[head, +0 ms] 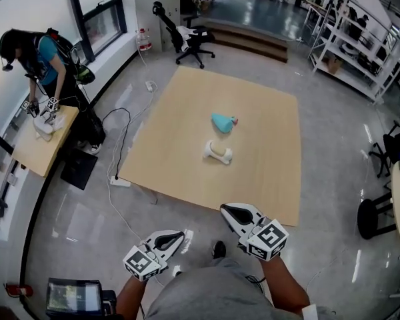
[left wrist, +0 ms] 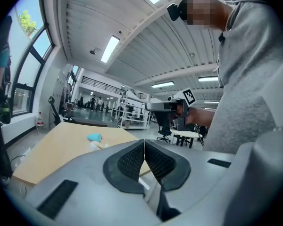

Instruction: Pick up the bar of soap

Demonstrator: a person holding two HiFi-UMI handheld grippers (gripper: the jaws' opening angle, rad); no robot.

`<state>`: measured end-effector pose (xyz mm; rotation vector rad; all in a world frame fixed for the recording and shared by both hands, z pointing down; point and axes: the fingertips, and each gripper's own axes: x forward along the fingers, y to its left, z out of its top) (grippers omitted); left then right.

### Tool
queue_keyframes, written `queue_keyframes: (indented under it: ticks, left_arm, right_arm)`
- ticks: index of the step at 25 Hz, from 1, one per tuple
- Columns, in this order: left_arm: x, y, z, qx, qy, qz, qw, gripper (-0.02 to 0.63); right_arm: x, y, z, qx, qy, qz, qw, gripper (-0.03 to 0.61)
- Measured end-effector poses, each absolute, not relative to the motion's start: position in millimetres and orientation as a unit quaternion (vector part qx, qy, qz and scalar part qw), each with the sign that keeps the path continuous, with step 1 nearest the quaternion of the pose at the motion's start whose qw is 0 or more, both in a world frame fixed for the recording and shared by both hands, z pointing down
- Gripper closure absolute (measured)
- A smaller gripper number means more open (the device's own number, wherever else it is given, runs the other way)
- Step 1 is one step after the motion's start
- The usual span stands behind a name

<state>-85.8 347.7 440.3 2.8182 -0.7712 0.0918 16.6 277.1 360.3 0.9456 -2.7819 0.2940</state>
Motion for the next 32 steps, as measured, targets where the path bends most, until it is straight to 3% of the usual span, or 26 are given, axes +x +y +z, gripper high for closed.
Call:
queue_keyframes:
  ticks: [6,12,21,32]
  left_arm:
    - [-49,292,437,0.924,-0.337,-0.043,0.174,0.607]
    - [-3,242,405,0.939,-0.321,-0.03,0.122,0.607]
    - [-19,171,424,0.943,-0.31,-0.021,0.123,0.607]
    - [-48,68,392,0.957,-0.272,-0.044,0.092,0.607]
  right_arm:
    - [69,212,356,0.297,-0.946,0.102,0.082,0.571]
    - [89,166,360,0.269,-0.953,0.109,0.088,0.571]
    - [84,106,366,0.302,-0.943,0.103,0.091,0.571]
    - [62,44,354,0.36,-0.923,0.104,0.09,0.571]
